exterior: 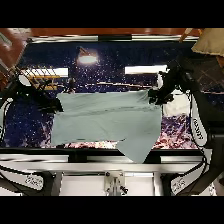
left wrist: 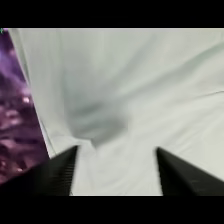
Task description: Fold the shirts.
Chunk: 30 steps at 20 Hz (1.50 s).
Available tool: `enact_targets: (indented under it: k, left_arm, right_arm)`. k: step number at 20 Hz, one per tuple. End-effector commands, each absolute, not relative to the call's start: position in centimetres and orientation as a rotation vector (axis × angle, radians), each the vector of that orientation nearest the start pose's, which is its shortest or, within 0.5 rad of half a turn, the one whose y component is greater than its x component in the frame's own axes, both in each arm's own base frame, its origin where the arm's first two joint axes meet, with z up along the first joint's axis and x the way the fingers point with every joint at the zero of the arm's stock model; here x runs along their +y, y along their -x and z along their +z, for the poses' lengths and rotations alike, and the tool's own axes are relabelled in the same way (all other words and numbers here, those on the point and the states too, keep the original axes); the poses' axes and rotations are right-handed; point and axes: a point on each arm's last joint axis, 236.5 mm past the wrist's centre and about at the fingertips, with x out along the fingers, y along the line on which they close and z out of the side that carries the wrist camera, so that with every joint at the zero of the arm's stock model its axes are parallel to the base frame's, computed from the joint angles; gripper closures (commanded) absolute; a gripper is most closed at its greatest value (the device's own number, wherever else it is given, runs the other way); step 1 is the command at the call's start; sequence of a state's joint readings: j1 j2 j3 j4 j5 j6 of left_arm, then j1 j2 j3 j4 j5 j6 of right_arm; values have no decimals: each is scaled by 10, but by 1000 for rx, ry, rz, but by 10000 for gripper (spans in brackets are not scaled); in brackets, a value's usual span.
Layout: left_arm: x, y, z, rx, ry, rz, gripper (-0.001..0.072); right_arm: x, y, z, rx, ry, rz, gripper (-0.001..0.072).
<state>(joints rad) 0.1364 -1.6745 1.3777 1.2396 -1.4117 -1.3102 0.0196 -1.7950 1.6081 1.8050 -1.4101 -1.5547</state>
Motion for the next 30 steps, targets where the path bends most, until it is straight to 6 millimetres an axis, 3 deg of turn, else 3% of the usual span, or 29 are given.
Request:
enact_targets:
  k: [1,3,5,6,10,12,14,17,23,24,25,26,28,29,30]
  left_arm:
    - [-17,-357,-56,1729,296,-295,80]
    - [-4,-338,-40,1771,371,-258,80]
    - [7,-318,-32,1757,424,-225,80]
    - [12,-304,-34,1740,447,-204,80]
    - [20,-229,-67,1748,571,-133,78]
    - [19,-212,-84,1715,595,-127,78]
    - [12,-215,-96,1668,620,-135,78]
    - [3,-238,-100,1574,676,-140,79]
    - [-20,-227,-118,1676,585,-236,78]
    - [-24,-227,-119,1678,559,-255,113]
    - [-28,-229,-119,1676,540,-262,228]
    - [-30,-230,-120,1675,531,-264,401]
    - [-32,-230,-119,1675,524,-269,600]
    - [-32,-231,-118,1671,519,-273,671]
    - [-32,-231,-117,1667,516,-274,671]
  right_arm:
    - [35,-410,-37,1642,-103,131,250]
    - [4,-392,-12,1665,-58,86,250]
    - [-21,-375,11,1647,-102,63,146]
    - [-31,-368,19,1627,-139,46,146]
    - [-51,-337,24,1565,-263,24,146]
    - [-49,-326,15,1571,-304,39,146]
    - [-45,-319,5,1596,-315,49,147]
    - [-40,-317,-3,1602,-334,59,146]
    - [-38,-310,-4,1630,-329,77,147]
    - [-32,-304,-8,1652,-336,101,146]
    - [-28,-293,-18,1689,-351,110,147]
    - [-22,-279,-31,1735,-371,123,146]
    - [-7,-250,-57,1819,-427,147,141]
    - [10,-242,-65,1825,-501,178,138]
    - [34,-241,-68,1788,-577,244,138]
